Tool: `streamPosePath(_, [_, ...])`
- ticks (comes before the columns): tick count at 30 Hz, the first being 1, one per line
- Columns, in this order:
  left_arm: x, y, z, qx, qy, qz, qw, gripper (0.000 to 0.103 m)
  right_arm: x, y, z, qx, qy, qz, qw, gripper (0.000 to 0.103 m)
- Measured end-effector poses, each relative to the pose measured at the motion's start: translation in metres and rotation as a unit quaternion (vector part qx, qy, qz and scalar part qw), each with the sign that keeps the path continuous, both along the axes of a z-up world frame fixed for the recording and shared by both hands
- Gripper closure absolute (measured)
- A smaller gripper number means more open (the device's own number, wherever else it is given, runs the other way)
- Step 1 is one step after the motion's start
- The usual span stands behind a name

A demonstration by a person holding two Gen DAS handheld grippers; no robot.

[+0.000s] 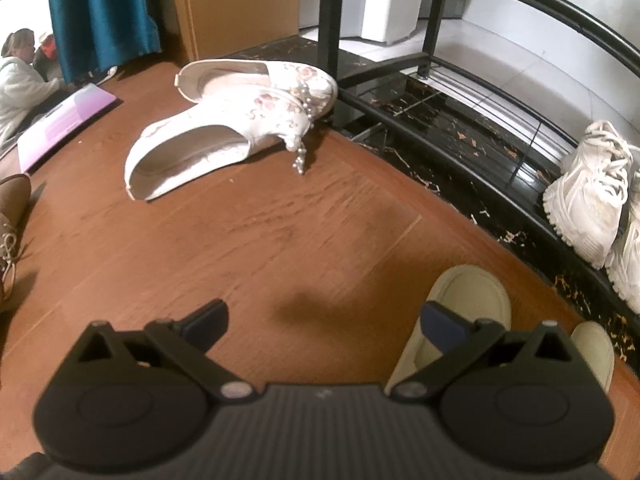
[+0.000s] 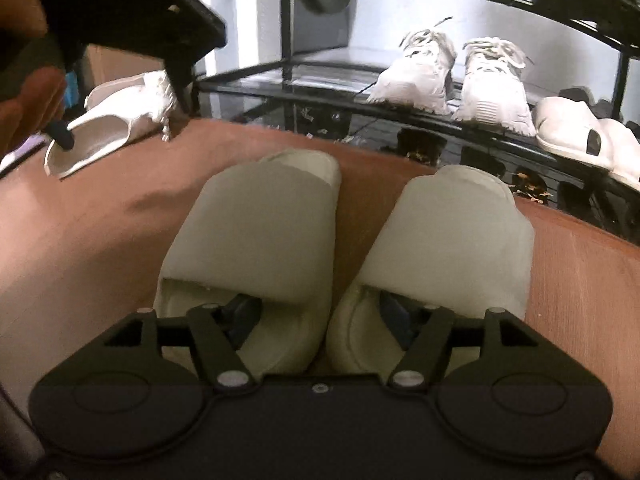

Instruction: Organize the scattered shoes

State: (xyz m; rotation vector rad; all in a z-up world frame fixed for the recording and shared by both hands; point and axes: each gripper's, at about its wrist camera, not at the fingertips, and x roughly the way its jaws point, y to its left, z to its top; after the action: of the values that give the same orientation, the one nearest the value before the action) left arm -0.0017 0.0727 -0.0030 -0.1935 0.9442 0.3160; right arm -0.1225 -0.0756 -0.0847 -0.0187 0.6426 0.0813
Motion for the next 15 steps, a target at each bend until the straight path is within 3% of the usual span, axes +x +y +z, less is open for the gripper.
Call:
streamPosePath(2, [0.000, -0.001, -0.001, 0.003, 0.000, 0.000, 1.0000, 0.001, 0.004, -0.003, -0.001, 0.013, -0.008, -0.010, 1.000, 0.044])
streamPosePath(4, [0.001, -0.001, -0.003, 0.006, 0.002, 0.000, 1.0000, 0.001, 0.005, -0.008, 0.002, 0.022, -0.015, -0.018, 0.999, 0.062])
streamPosePath(8, [0.001, 0.002, -0.002, 0.010, -0.004, 0.018, 0.9998, 0.001, 0.002, -0.010, 0.017, 0.022, -0.045, -0.042, 0.998, 0.077])
streamPosePath(9, [0.001, 0.004, -0.001, 0.010, -0.006, 0.025, 0.9996, 0.001, 0.000, -0.011, 0.022, 0.019, -0.055, -0.047, 0.997, 0.092])
streamPosePath(15, [0.000, 0.012, 0.000, -0.001, -0.006, 0.047, 0.9989, 0.001, -0.016, -0.014, 0.053, 0.010, -0.091, -0.050, 0.995, 0.092])
